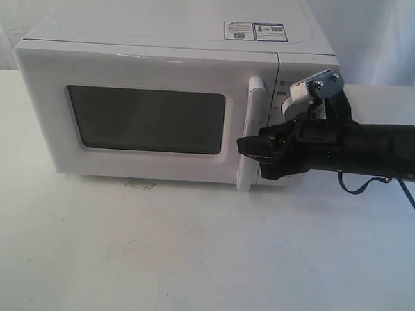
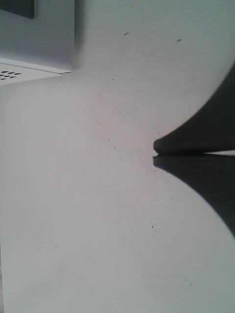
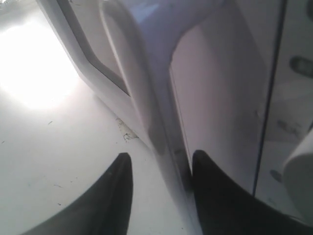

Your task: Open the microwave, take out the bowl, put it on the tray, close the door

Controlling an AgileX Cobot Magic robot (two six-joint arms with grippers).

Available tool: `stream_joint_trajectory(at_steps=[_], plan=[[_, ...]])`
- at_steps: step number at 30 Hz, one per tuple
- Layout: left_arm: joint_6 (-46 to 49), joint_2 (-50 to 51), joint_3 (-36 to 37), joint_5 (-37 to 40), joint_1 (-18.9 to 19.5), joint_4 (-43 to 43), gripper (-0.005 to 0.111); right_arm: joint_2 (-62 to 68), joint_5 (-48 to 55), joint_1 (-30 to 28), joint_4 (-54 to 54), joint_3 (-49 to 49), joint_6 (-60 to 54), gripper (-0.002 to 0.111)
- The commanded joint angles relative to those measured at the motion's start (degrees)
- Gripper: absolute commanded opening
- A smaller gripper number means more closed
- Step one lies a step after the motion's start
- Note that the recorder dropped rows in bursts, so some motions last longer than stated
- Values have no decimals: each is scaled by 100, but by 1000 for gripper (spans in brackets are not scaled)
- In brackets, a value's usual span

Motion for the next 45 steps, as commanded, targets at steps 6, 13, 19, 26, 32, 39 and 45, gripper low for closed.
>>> stream_joint_trajectory(at_steps=[6, 13, 19, 26, 32, 39, 45], plan=[[-14, -24, 28, 14, 18, -43, 0, -84, 1720, 435, -572, 274, -107, 0], [-14, -24, 28, 14, 18, -43, 0, -119, 1971, 463, -591, 295, -107, 0], [-14, -24, 28, 14, 18, -43, 0, -346, 1987, 463, -639, 368, -107, 0], [-14, -24, 28, 14, 18, -43, 0, -432, 2035, 463, -623, 473, -107, 0], [-14, -24, 28, 14, 18, -43, 0, -432, 1934, 463, -614, 496, -107, 0], [-14, -24, 28, 14, 18, -43, 0, -432, 2024, 463, -671, 496, -107, 0], [-14, -24, 28, 14, 18, -43, 0, -440, 2138, 463, -763, 584, -107, 26]])
